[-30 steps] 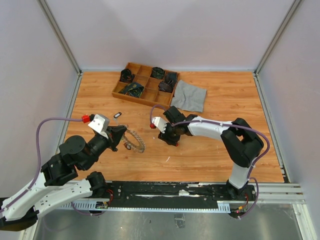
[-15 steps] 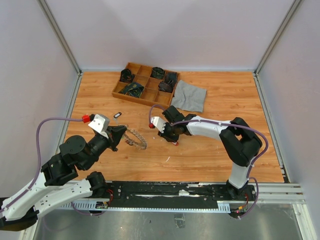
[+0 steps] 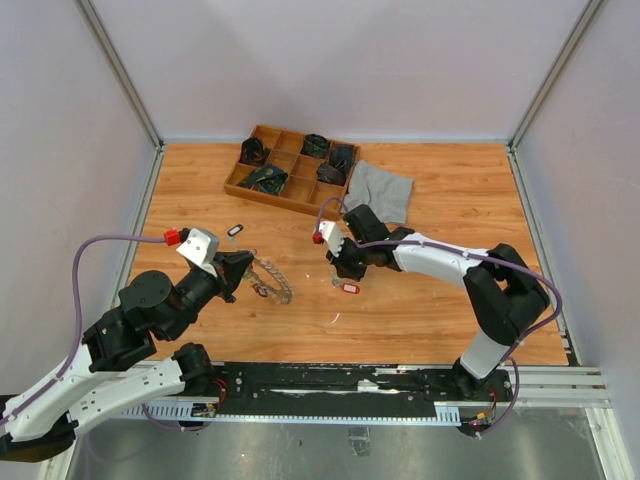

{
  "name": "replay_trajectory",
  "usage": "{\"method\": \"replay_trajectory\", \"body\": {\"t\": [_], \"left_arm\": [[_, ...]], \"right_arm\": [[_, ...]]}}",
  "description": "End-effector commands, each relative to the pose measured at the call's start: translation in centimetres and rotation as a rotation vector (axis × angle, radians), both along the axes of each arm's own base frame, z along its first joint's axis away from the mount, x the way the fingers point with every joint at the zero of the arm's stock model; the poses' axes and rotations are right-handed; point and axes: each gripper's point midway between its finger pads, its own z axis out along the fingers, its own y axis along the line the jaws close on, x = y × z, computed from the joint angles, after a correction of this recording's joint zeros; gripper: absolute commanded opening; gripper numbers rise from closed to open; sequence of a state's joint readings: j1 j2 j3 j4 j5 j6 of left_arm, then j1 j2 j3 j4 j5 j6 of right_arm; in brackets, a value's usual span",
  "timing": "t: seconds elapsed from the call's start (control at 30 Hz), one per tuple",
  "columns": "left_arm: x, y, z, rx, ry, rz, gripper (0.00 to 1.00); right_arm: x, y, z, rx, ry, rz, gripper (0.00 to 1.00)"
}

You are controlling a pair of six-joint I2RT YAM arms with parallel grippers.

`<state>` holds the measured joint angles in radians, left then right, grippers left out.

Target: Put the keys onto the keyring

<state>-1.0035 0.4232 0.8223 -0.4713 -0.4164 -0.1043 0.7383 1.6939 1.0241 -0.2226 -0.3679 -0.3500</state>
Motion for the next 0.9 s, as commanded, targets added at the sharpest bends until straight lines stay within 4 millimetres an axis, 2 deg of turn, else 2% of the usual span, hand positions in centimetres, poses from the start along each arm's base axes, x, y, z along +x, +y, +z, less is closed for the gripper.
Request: {"method": "replay_trajectory", "body": {"t": [0.0,0.13,0.27,0.37,0.47,0.6,0.87], "left_arm": [[0.3,-0.4,2.0,-0.064,-0.047,0.001,0.01],[0.3,-0.5,1.8,-0.061,-0.046,-0.001,0.01],[0.4,-0.6,1.7,-0.060,-0.044,-0.001,0.01],[0.4,-0.6,1.6,-0.060,-0.045,0.000,0.01],[0.4,-0.6,1.5,-0.056,-0.042,0.001,0.01],[0.4,-0.7,1.5,-0.058,-0.042,-0.001,0.01],[0.5,-0.7,1.5,-0.054,-0.041,0.000,0.00]], "right_arm": [[0.5,0.4,2.2,0.148,0.043,-0.065,0.01],[0.6,0.1,2.6,0.204,0.089,-0.107,0.01],[0.8,-0.8,2.1,0.176,0.102,-0.166,0.01],[0.6,-1.3,1.6,0.139,0.121,-0.174,0.16],[0.6,-1.5,1.5,0.115,0.136,-0.185,0.26],[1.1,-1.7,1.0,0.066,0.153,-0.212,0.29],[0.4,-1.8,0.3,0.007,0.247,-0.212,0.35]]}}
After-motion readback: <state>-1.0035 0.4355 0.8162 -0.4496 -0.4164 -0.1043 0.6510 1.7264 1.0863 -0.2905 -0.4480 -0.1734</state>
